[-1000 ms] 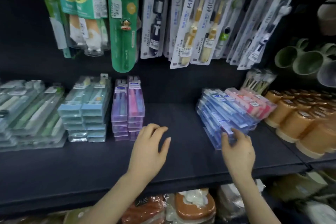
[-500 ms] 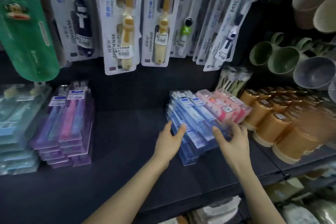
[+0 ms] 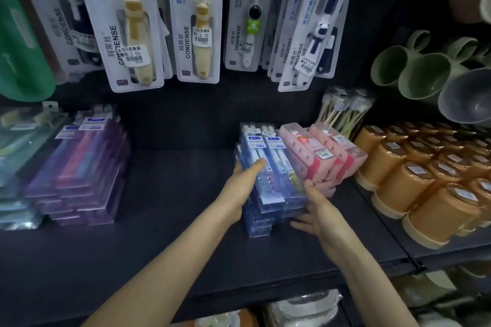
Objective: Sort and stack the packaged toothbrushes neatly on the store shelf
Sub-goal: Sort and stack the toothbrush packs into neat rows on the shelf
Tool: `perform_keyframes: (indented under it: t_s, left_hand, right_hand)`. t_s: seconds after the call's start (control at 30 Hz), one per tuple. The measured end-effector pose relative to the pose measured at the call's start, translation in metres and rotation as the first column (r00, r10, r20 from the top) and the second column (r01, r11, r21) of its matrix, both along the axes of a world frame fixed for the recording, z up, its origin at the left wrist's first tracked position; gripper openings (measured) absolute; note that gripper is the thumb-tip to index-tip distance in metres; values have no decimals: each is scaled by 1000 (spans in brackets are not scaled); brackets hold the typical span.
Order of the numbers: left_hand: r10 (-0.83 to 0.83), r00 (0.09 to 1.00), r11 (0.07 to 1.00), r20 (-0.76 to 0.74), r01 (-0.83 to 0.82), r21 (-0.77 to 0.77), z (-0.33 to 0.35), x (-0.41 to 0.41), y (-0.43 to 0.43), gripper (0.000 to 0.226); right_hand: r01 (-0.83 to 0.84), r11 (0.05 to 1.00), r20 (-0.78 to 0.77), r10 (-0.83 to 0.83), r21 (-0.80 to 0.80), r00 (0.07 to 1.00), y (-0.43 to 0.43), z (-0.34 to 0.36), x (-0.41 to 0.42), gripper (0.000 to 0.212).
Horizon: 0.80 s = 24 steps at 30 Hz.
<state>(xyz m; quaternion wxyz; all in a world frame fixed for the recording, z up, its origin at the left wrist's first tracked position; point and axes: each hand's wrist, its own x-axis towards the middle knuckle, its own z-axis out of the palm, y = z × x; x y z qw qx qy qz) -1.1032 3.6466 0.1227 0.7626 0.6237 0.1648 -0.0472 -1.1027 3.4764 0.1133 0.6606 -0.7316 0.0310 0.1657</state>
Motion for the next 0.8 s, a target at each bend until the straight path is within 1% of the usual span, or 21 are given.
perform_keyframes:
  t_s: [0.07,0.13,0.17,0.23,0.33,0.43,0.5,0.67,0.8]
  left_hand:
    - [-7,1000,1000,-15,7,-6,-1,-4,-2,58]
    - [-15,1000,1000,-15,15,4,-3,-7,-4,68]
    - [-13,1000,1000,-1,13,8,-4,-7,-5,69]
    - [-7,1000,1000,21,8,-10,-2,-9,-10,64]
    - [25,999,994,33,-21,-110,2,-14,-10,53]
    - [50,999,982,-8,-50,-182,1,-27,2,57]
    - [68,997,978,-20,-71,-198,-2,-40,15,57]
    - [136,990,959,28,-125,-253,-3,-61,63,37]
    - [219,974,947,57,-198,-252,8,-68,98,33]
  right_hand:
    - [-35,999,-2,35,15,999,0,1,3,36]
    - [-55,994,-47,60,96,997,4,6,6,42]
    - [-69,986,-66,79,151,995,8,9,7,41]
    - [-72,971,-72,91,230,993,15,13,7,37]
    - [-51,967,-70,71,248,995,23,13,1,37]
    - [-97,965,-81,120,243,989,32,9,-11,37]
    - [-136,959,-97,165,250,982,42,6,-20,39]
    - [-255,925,-96,292,281,952,91,5,-32,43]
    - [-314,898,-80,353,309,932,138,13,-28,41]
